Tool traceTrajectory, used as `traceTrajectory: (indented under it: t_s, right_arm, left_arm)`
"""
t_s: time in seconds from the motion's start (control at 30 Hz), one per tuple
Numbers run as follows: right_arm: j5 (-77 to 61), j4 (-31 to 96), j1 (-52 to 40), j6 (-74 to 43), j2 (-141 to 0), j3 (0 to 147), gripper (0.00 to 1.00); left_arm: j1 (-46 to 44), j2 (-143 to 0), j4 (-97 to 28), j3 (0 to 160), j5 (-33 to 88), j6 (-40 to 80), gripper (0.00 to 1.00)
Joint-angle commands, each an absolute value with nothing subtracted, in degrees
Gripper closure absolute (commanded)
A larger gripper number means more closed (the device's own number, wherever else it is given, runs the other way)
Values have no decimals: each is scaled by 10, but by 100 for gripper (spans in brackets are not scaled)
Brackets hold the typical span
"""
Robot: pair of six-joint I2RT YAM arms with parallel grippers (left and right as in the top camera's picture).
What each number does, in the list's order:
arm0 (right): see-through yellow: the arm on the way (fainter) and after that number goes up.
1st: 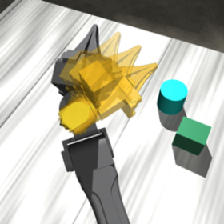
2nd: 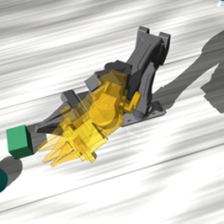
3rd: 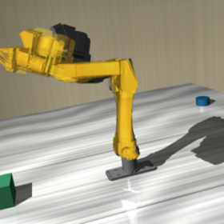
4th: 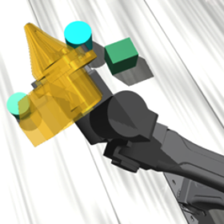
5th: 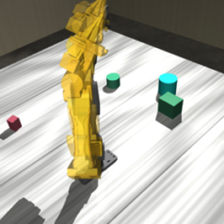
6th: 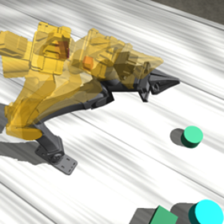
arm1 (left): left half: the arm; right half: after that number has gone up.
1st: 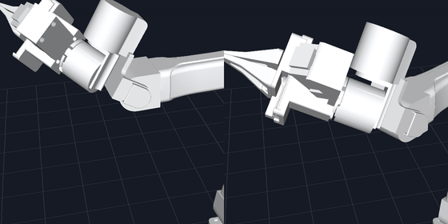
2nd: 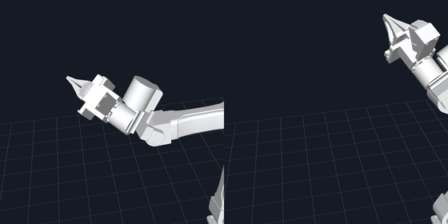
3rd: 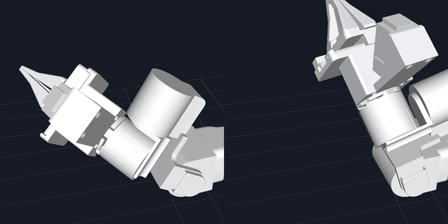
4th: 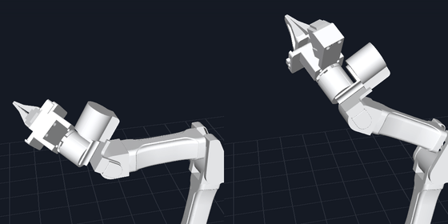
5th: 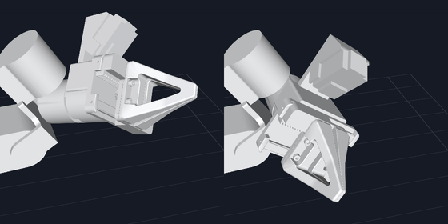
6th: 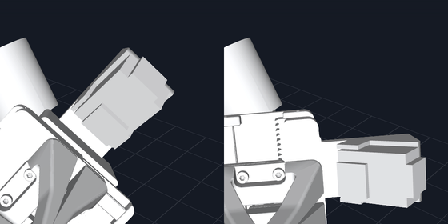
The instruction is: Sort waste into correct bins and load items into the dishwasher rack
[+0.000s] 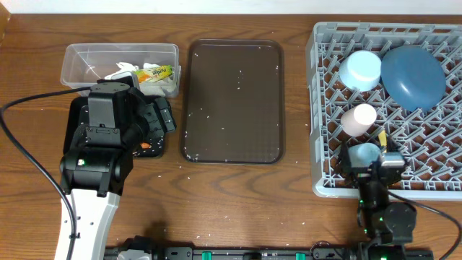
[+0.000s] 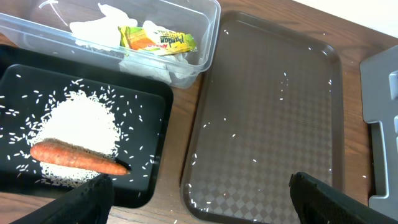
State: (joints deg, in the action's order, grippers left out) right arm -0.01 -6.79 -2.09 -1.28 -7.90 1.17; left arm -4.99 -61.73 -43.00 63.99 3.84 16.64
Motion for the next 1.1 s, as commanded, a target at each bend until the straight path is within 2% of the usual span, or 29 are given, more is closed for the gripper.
traceTrajectory:
  t_s: [0.0,0.4,1.07]
  right_arm:
    - [-3,-53,-18,-29,-47,3,1]
    - [-5,46,-25,-30,-3,3,1]
    - [-5,43,-25,-30,-6,3,1]
  left_arm:
    - [-51,-618,-428,642,28,161,7]
    - [-51,-618,-428,642,28,161,7]
    - [-51,-618,-428,642,28,161,7]
